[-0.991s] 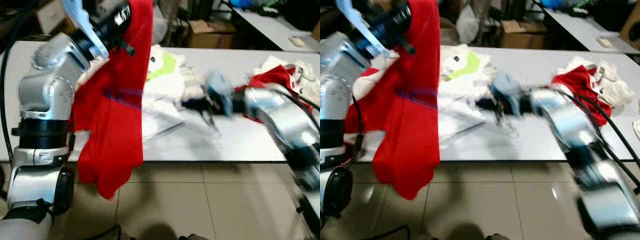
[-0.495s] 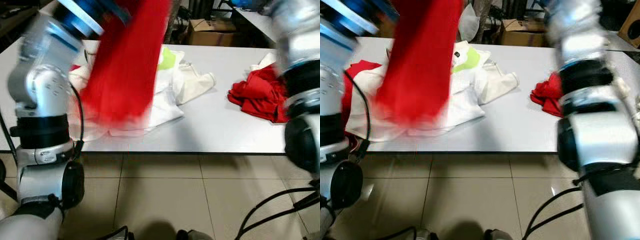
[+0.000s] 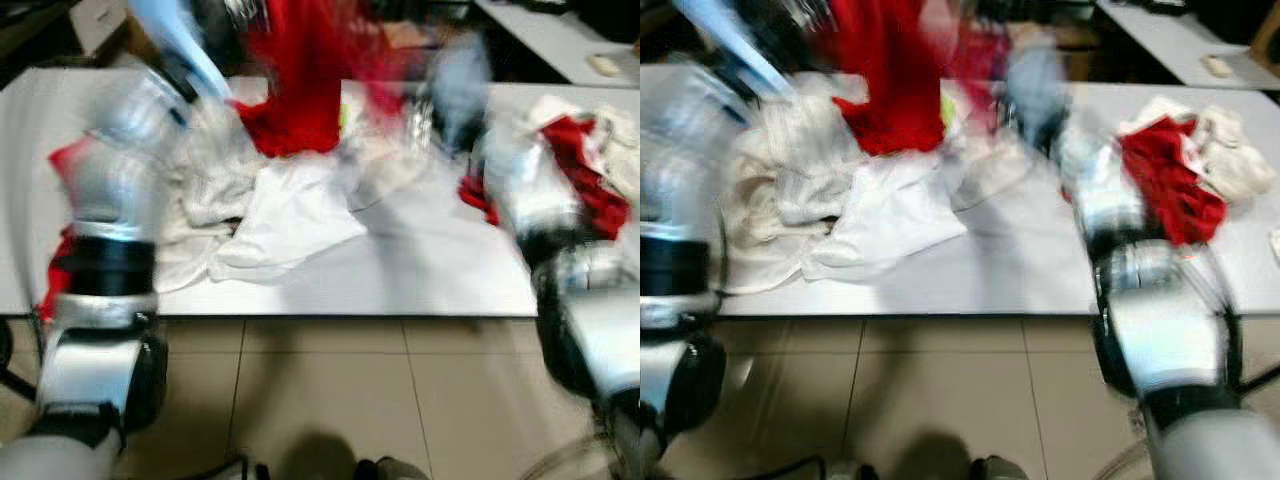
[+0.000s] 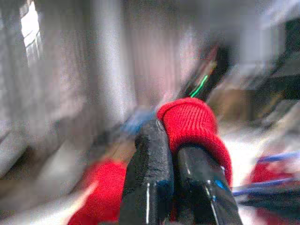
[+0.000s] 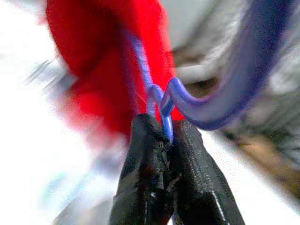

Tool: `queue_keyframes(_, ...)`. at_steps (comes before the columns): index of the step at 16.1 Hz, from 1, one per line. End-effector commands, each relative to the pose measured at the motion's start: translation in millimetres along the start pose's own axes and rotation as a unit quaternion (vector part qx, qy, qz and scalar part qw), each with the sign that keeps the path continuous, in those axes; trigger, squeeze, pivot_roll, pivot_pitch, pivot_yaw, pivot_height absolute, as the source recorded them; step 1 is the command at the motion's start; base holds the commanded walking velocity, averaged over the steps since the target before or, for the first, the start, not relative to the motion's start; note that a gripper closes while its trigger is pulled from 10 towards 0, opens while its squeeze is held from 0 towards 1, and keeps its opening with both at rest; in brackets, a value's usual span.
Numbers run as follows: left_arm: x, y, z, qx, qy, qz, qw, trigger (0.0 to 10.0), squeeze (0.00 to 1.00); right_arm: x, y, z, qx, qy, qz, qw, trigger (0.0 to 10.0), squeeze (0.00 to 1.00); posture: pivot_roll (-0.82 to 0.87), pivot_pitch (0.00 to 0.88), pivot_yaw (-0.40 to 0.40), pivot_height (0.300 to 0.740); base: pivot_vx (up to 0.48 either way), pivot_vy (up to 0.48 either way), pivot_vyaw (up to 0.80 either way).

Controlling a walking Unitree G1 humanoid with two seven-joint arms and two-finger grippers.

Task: Hang hanger

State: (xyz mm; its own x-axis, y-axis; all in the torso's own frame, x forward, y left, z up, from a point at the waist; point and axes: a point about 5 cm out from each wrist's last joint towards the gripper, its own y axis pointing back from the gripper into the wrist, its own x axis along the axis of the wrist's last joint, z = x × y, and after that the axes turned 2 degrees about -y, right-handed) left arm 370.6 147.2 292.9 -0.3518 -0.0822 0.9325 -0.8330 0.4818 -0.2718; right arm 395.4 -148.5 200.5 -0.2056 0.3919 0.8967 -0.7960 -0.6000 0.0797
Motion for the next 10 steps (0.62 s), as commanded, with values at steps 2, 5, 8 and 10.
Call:
queue_keyframes(2, -60, 12.6, -2.7, 0.052, -0.039, -0.119, 0.991, 10.0, 0.0, -25, 14.7, -24.2, 0.084, 0.006, -0.017, 0.996, 10.0, 0.0, -0.09, 0.0, -0.003, 0.74, 0.0, 0.0, 0.0)
queue_keyframes(5, -100, 43.2, -28.0, 0.123, -0.102, -0.226, 0.961, 10.0, 0.0, -33, 56.0, -45.1, 0.185, 0.004, -0.01, 0.983, 10.0, 0.0, -0.11, 0.0, 0.021, 0.74, 0.0, 0.0, 0.0)
queue_keyframes(8, -103, 59.1, -57.1, 0.125, -0.158, -0.255, 0.946, 10.0, 0.1, -15, 96.4, -46.8, 0.231, -0.009, -0.004, 0.973, 10.0, 0.0, -0.12, 0.0, 0.02, 0.74, 0.0, 0.0, 0.0)
queue_keyframes(10, -108, 67.5, -68.2, 0.119, -0.179, -0.279, 0.936, 10.0, 1.0, -6, 119.0, -41.3, 0.238, 0.003, -0.031, 0.971, 10.0, 0.0, -0.11, 0.0, 0.02, 0.74, 0.0, 0.0, 0.0)
